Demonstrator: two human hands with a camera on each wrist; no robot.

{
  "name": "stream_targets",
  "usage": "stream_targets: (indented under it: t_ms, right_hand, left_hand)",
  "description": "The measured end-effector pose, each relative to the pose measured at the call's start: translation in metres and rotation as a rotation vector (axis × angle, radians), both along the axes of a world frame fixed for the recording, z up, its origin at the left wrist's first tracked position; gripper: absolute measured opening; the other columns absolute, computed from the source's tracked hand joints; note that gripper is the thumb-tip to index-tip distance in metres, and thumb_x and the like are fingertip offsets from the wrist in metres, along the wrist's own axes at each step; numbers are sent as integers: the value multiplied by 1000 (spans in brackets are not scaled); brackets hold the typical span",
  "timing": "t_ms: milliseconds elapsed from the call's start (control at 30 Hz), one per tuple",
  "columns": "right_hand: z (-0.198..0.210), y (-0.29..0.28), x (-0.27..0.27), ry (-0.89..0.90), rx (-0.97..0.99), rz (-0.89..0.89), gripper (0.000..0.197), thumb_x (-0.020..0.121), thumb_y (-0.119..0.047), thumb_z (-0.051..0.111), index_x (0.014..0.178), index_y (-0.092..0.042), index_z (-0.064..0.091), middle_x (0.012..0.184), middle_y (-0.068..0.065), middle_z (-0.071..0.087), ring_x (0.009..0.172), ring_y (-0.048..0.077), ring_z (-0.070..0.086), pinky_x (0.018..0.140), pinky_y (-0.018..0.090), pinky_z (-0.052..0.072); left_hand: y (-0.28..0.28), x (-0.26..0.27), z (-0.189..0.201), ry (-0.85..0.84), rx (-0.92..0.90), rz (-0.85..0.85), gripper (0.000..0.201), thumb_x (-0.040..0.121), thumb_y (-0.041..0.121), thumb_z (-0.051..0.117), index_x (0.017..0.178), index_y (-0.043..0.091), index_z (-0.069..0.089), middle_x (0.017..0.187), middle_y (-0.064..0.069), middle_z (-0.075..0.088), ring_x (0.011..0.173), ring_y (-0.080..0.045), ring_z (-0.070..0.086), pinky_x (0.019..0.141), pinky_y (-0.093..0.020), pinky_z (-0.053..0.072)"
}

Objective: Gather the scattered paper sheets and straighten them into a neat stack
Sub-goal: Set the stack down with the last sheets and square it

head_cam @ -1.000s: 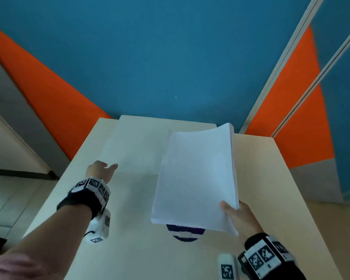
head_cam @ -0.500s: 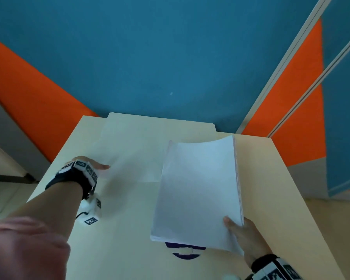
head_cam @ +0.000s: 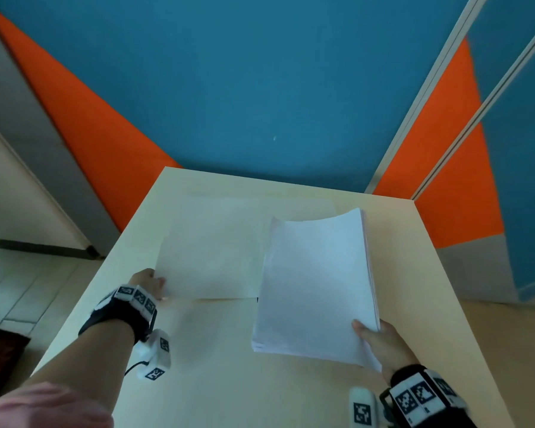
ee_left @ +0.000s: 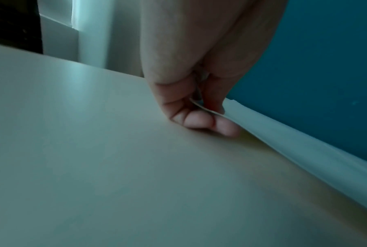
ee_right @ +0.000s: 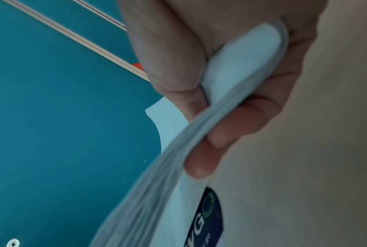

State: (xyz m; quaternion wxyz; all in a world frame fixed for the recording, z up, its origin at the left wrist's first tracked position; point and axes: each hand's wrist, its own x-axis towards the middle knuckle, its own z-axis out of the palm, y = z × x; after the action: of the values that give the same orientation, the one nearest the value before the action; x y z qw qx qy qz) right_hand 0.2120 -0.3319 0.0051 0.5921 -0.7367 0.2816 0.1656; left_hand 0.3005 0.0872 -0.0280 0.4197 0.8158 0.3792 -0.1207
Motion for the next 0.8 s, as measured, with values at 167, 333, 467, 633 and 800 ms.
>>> stream_targets:
  t_ms: [167,333,467,633,800]
  right_hand:
    - [11,-24,-53,34,-37,36,31,93,-16,53,119,1,57,103,13,63,99,27,58,95,35,42]
    - [4,-43,-95,88,-61,39,36,93,-17,53,123,3,54,123,18,61,111,30,57,103,38,38]
    - [0,-49,-135,135,-70,61,40,92,-23,55,125,0,53,126,14,59,117,30,54,109,41,35]
    - [-2,-43,-141,154,-94,131,44,91,-28,55,126,-1,52,123,6,58,123,30,51,111,42,33]
    - [-2,-30,-125,134,-140,133,42,91,-26,56,125,-1,53,127,11,58,125,30,49,106,38,33]
  left_hand:
    - [-1,-87,8,128,93,-123,34,92,9,51,121,-9,53,125,-31,56,114,-41,58,89,-38,49]
    - [-6,-146,17,143,126,-161,30,92,5,49,116,-14,53,117,-35,59,81,-37,58,67,-37,44]
    - [-13,-197,13,152,127,-107,30,93,4,49,117,-13,53,118,-33,60,100,-46,61,79,-43,49]
    - [-15,-218,7,110,102,-48,32,91,1,51,121,-12,53,116,-32,59,101,-46,60,82,-43,49]
    - [-7,-212,3,64,94,-45,18,88,2,53,70,5,50,75,-18,56,70,-31,53,66,-35,43]
